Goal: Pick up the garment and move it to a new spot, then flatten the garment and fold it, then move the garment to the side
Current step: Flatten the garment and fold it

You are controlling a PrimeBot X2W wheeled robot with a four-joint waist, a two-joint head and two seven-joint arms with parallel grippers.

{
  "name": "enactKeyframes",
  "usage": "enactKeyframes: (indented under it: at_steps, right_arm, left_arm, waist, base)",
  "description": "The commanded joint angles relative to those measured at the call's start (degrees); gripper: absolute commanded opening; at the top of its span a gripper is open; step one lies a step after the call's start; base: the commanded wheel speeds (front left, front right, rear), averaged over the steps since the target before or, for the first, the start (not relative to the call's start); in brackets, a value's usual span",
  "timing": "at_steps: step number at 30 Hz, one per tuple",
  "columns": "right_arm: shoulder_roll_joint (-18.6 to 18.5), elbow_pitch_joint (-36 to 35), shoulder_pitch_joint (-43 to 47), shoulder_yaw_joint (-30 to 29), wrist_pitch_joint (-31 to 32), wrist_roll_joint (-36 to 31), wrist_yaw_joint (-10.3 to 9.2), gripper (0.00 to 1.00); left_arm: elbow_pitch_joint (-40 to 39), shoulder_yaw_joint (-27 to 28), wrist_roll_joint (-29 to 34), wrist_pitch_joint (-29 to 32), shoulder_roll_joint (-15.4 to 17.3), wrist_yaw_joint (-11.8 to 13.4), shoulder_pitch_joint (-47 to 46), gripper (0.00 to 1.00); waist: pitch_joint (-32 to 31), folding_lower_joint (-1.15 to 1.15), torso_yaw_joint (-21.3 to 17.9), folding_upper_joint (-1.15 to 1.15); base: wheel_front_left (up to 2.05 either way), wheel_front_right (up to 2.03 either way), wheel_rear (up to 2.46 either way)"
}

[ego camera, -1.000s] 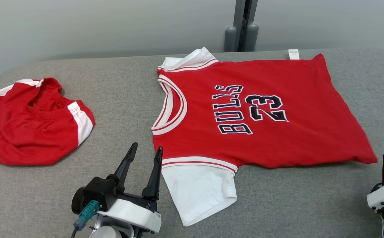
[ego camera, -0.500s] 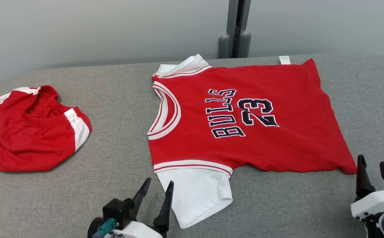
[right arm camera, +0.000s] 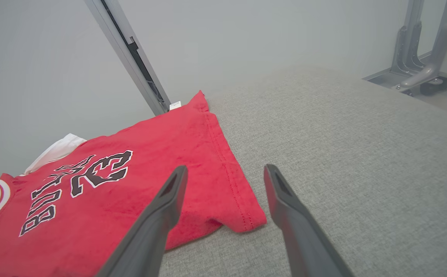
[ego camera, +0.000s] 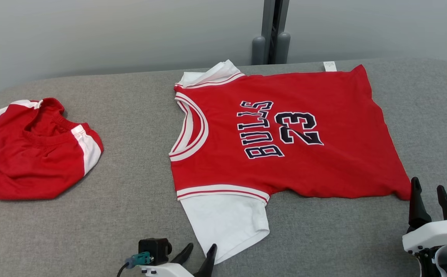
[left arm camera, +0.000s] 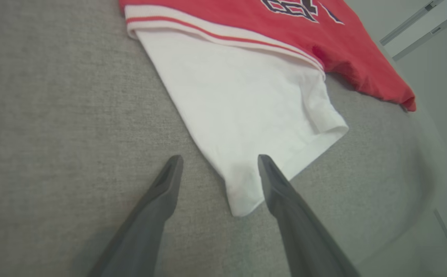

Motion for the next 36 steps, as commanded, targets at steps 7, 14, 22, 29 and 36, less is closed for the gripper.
enactKeyframes:
  at_steps: [7, 14, 22, 29, 36]
  right_arm:
    - [0.33, -0.61, -0.55, -0.71, -0.08, -0.36, 0.00, 1.00]
    - [0.05, -0.72, -0.93, -0.94, -0.08, -0.39, 0.00, 1.00]
    - [-0.24, 0.09, -1.11, -1.45, -0.08, -0.60, 0.00, 1.00]
    - [-0.08, 4.15, -1.89, -1.63, -0.07, 1.53, 0.00, 1.00]
    - [-0.25, 10.80, -4.38, -2.16, -0.08, 5.79, 0.00, 1.00]
  left_arm:
    - [-1.88, -0.88, -1.10, 5.85, 1.26, 1.75, 0.56, 1.00]
    - [-3.01, -1.99, -2.33, 8.78, 1.17, 1.14, 0.56, 0.45]
    - [-5.53, 0.46, -3.46, 3.26, 0.99, 0.68, -1.40, 0.00]
    - [-7.53, 2.86, -3.89, -1.91, 1.30, -0.45, -2.72, 0.00]
    - [-8.65, 3.28, -3.67, -3.65, 1.59, -0.64, -3.28, 0.00]
  waist:
    - [0.64, 0.00, -0.57, 0.00]
    - [1.16, 0.00, -0.74, 0.00]
    - [1.48, 0.00, 0.17, 0.00]
    - [1.43, 0.00, 1.51, 0.00]
    - [1.83, 0.00, 3.14, 0.00]
  base:
    - [0.00, 0.00, 0.00]
    - [0.00, 0.00, 0.00]
    - [0.00, 0.00, 0.00]
    - [0.00, 0.00, 0.00]
    - [0.00, 0.00, 0.00]
